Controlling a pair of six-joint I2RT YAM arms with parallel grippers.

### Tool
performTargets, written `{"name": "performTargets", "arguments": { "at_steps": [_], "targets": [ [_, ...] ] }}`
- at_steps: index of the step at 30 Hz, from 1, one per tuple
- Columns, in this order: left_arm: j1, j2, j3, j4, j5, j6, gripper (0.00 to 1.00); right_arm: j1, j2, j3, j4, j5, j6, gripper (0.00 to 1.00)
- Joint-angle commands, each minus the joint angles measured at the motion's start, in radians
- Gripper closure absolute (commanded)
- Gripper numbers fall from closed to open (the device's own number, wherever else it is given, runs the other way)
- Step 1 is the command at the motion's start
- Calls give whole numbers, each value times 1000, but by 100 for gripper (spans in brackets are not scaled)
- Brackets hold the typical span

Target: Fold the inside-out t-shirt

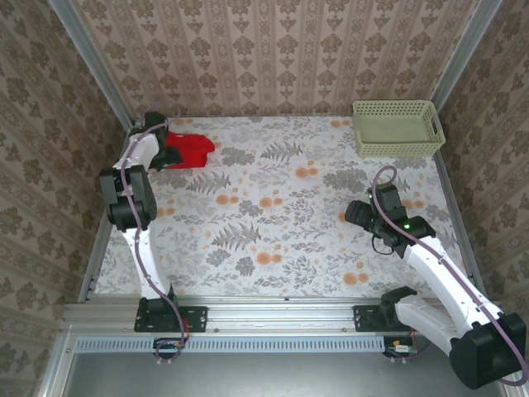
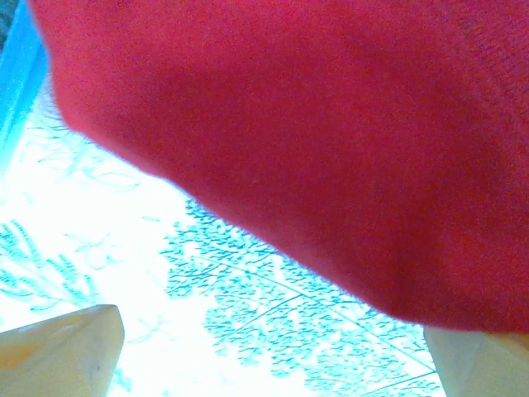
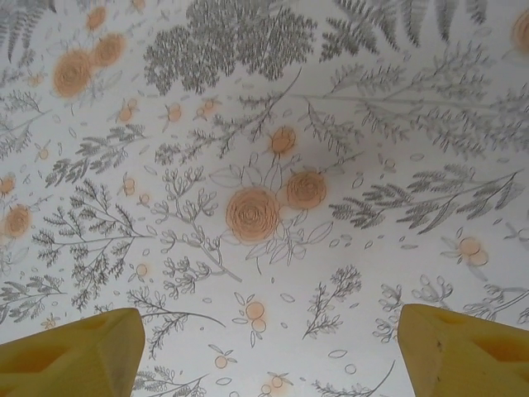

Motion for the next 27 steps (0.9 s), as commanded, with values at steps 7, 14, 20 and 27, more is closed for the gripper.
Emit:
{"name": "performTargets", "arguments": {
  "at_steps": [7,14,20,27],
  "targets": [
    [-28,-562,-557,230,-34,-77,0,-106,115,115,108,170,-147,5],
    [-75,-939,-1111,843,-289,93,0,-159,270,-100,640,351,-318,0],
    [-113,-841,-1225,1125,-250,290,0,-181,420,-194,988,292,-472,0],
    [-124,-731,-1340,1473,66,432,0,-215,441,-267,1236,138,-526,0]
  ]
}}
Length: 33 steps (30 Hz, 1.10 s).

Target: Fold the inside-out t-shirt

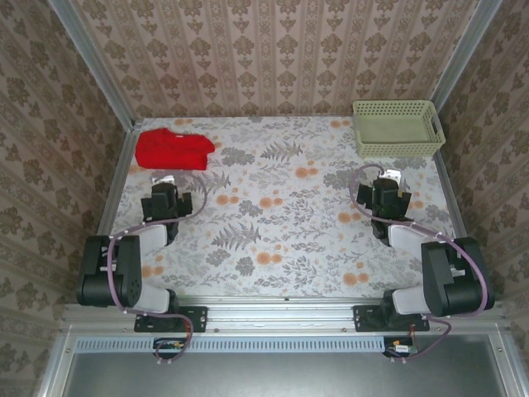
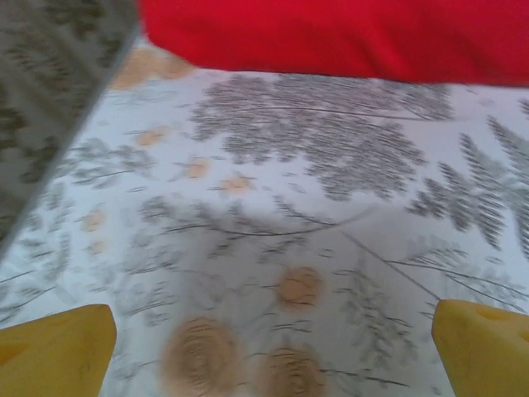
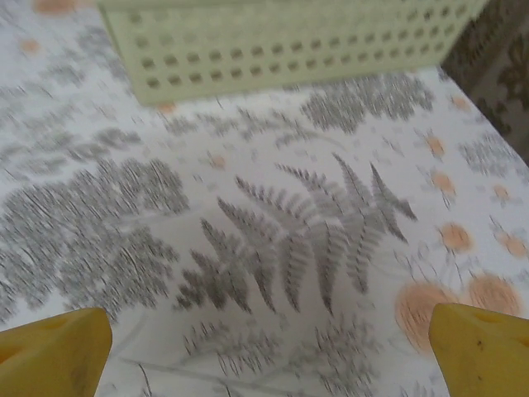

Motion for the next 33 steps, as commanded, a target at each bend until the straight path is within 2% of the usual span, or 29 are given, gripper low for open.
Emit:
{"name": "performTargets", "arguments": {
  "at_steps": [1,4,8,10,21,33],
  "targets": [
    [17,18,-32,288,127,82,0,-19,-1,-46,237,-144,-54,0],
    [40,119,-102,524,179,92,0,-19,42,-96,365,-227,-79,0],
    [50,100,-108,489,223,77,0,-23,171,-92,484,-267,-95,0],
    [76,100,-89,451,218,44,0,-26,153,-70,408,-275,-90,0],
    [39,103,-72,428,124,57,0,-27,159,-76,431,-276,-91,0],
    [38,103,-74,432,119,55,0,-26,157,-76,429,-277,-91,0]
  ]
}}
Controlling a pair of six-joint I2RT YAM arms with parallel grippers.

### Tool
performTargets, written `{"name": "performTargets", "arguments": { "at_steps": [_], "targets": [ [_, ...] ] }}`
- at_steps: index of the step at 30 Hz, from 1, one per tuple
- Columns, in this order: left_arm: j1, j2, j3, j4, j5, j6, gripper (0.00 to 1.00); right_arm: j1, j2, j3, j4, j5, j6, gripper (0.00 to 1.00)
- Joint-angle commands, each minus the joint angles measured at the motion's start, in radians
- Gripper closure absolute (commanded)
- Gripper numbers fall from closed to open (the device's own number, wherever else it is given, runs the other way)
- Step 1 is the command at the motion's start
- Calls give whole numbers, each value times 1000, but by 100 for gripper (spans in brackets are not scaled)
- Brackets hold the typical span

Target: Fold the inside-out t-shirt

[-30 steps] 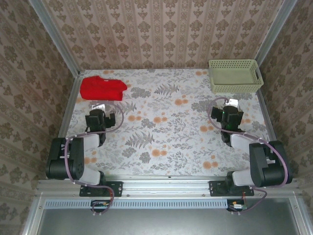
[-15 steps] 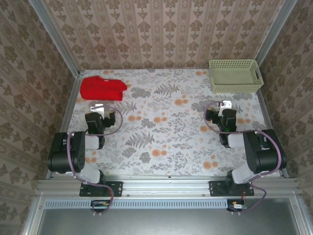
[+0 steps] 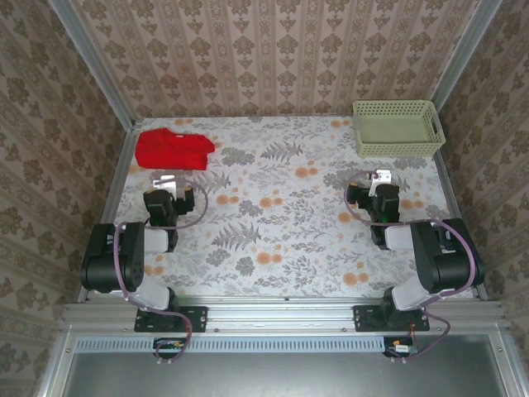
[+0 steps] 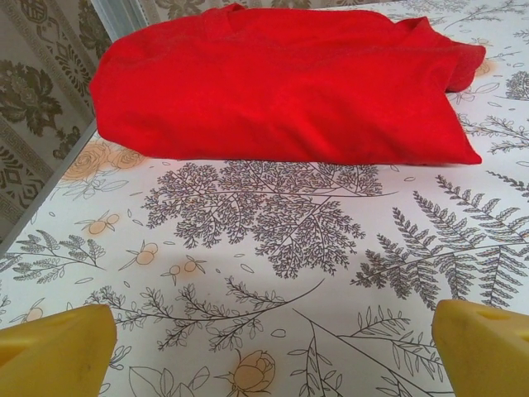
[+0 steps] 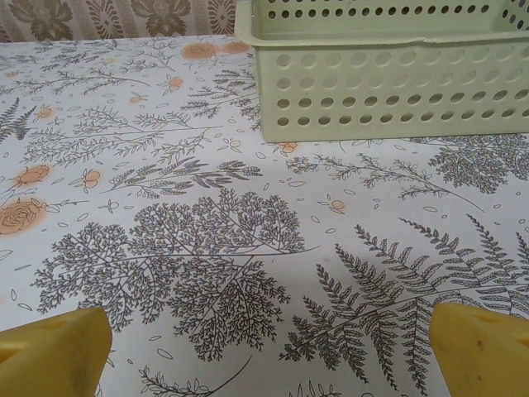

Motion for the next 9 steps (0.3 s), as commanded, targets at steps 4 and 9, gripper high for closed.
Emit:
{"name": "performTargets", "arguments": {
  "at_steps": [4,9],
  "targets": [
    [-4,0,20,27,-12,2,0,-6,-1,8,31,-24,-7,0],
    [-4,1,20,28,-11,1,0,-6,-3,4,39,-22,-9,0]
  ]
}}
